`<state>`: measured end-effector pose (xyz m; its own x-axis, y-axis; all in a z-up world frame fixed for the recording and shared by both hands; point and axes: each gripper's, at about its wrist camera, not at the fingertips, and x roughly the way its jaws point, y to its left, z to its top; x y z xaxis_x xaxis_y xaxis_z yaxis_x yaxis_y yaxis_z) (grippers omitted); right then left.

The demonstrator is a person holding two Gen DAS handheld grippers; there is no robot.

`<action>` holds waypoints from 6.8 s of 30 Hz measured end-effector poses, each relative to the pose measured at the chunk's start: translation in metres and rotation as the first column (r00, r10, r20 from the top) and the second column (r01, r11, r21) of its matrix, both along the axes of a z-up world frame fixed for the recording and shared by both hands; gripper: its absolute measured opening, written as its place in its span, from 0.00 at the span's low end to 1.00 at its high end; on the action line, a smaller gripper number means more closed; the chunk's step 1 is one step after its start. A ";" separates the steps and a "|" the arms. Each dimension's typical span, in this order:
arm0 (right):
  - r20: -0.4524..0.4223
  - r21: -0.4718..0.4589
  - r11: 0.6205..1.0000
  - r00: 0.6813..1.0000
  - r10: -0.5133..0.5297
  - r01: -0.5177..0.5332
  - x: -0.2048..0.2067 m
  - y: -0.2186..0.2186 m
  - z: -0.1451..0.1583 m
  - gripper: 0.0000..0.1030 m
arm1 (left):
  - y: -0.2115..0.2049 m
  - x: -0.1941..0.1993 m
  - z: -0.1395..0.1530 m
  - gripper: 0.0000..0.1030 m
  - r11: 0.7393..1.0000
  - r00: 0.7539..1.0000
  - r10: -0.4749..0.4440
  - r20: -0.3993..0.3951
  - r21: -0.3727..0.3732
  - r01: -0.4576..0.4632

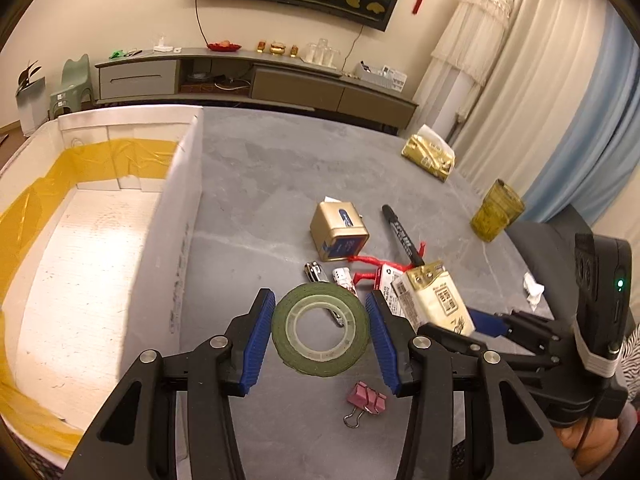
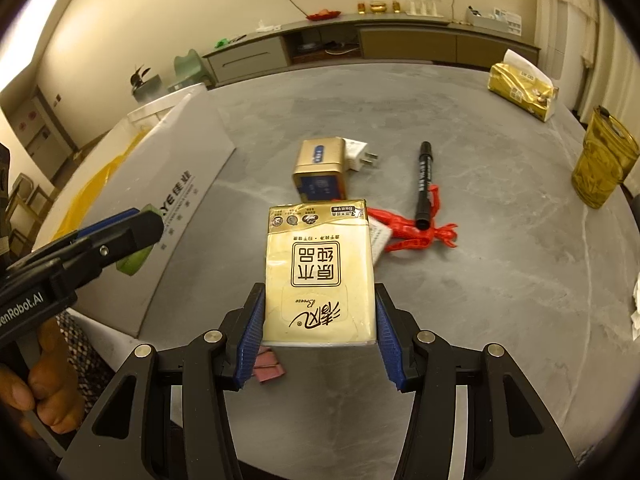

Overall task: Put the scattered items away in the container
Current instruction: 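Carry the tissue pack and tape roll with both tools over the white box, then open the right tool and left tool to drop pack and tape into the box, then grasp the white staple box with the right tool while the left tool grasps the pink binder clip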

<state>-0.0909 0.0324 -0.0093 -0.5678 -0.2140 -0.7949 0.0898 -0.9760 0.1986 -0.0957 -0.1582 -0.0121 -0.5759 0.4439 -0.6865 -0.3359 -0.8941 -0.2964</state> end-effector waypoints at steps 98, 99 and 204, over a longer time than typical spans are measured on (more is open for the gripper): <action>0.109 0.329 0.810 0.872 0.478 -0.485 -0.180 -0.280 0.031 0.53 | -0.196 -0.161 0.015 0.47 0.951 0.933 0.292 0.209 0.040 -0.306; 0.120 0.335 0.805 0.869 0.479 -0.490 -0.184 -0.282 0.027 0.53 | -0.195 -0.162 0.014 0.47 0.951 0.932 0.294 0.210 0.036 -0.308; 0.103 -0.098 0.993 0.993 -0.062 0.073 -0.060 0.016 -0.059 0.56 | 0.078 0.038 -0.089 0.61 0.939 0.961 -0.278 0.004 -0.209 0.272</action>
<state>-0.1510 0.0479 -0.0680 -0.5024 -0.2604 -0.8245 -0.0009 -0.9534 0.3017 -0.0575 -0.0807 -0.1006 -0.4697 0.4386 -0.7662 -0.5824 -0.8062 -0.1044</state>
